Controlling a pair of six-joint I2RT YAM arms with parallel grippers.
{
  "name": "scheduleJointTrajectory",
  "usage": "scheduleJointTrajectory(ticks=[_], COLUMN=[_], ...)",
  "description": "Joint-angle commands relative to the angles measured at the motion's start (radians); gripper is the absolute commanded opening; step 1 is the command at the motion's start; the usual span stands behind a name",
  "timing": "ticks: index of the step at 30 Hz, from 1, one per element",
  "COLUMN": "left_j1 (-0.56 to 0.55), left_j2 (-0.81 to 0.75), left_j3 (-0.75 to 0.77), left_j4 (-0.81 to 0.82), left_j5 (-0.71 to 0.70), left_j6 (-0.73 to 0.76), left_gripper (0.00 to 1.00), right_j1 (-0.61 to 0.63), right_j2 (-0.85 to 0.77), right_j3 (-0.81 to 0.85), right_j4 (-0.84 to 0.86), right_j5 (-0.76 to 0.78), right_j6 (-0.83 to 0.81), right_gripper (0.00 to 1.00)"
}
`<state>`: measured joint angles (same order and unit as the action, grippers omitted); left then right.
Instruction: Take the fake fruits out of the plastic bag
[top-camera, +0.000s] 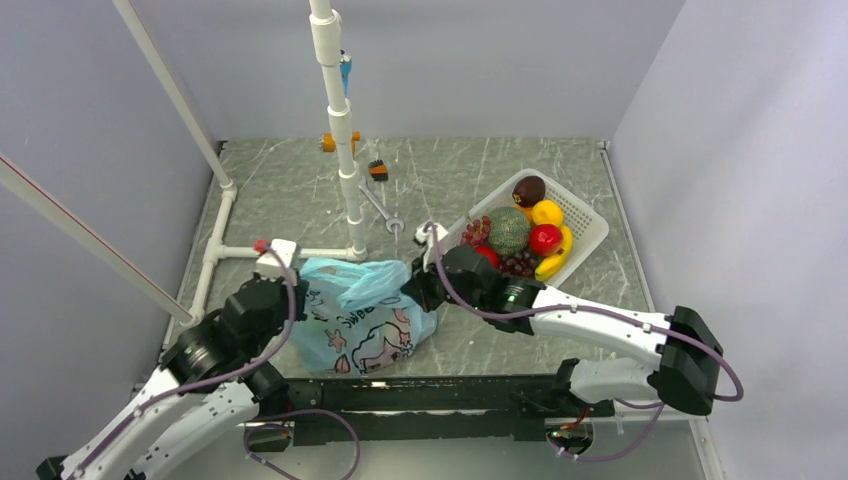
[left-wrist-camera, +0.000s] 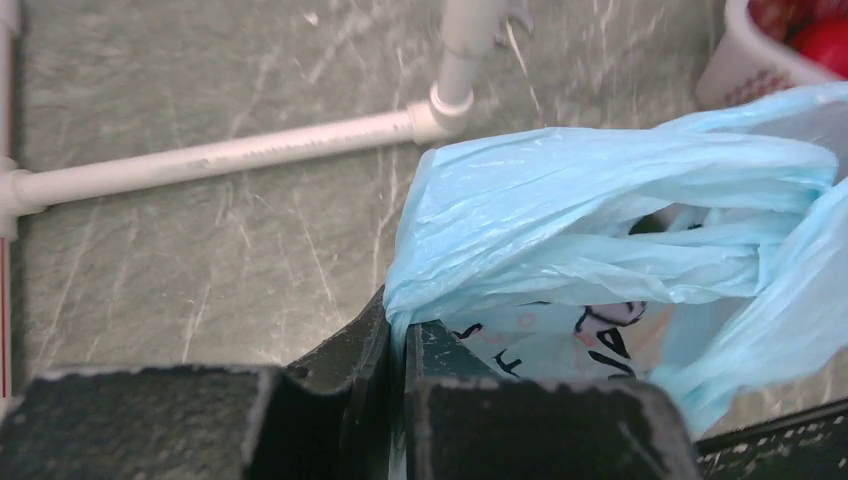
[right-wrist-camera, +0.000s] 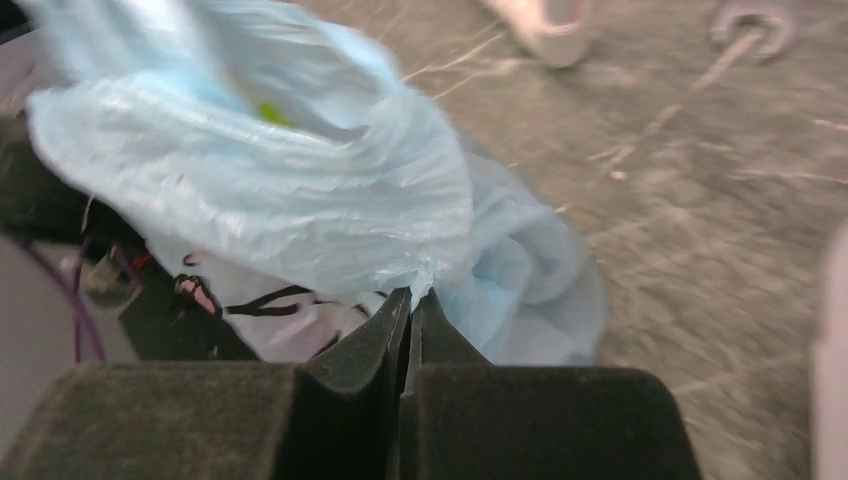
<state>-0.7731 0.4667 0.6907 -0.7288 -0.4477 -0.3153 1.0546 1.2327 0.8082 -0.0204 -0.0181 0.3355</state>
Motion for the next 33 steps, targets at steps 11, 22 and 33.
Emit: scheduleJointTrajectory(ticks=[11,22,33], left_j1=[-0.025,-0.034,-0.049], left_j2=[-0.209,-0.110,-0.138], left_j3=[-0.005,0.006,0.004], left_j4=[0.065,0.072,0.055], left_j5=[-0.021,0.035,-0.016], left_j6=[-0.023,0.002,-0.019], left_gripper=[0.00,0.00,0.00], right_j1=[-0.128,0.048,0.491], right_j2=[-0.122,-0.161,-0.024], right_j3=[0.025,0.309,0.379], right_j4=[-0.062,-0.346,-0.334], right_j5=[-0.093,0.201,0.825], right_j6=[-0.006,0.051,0.086], right_gripper=[0.41,0.99,0.96])
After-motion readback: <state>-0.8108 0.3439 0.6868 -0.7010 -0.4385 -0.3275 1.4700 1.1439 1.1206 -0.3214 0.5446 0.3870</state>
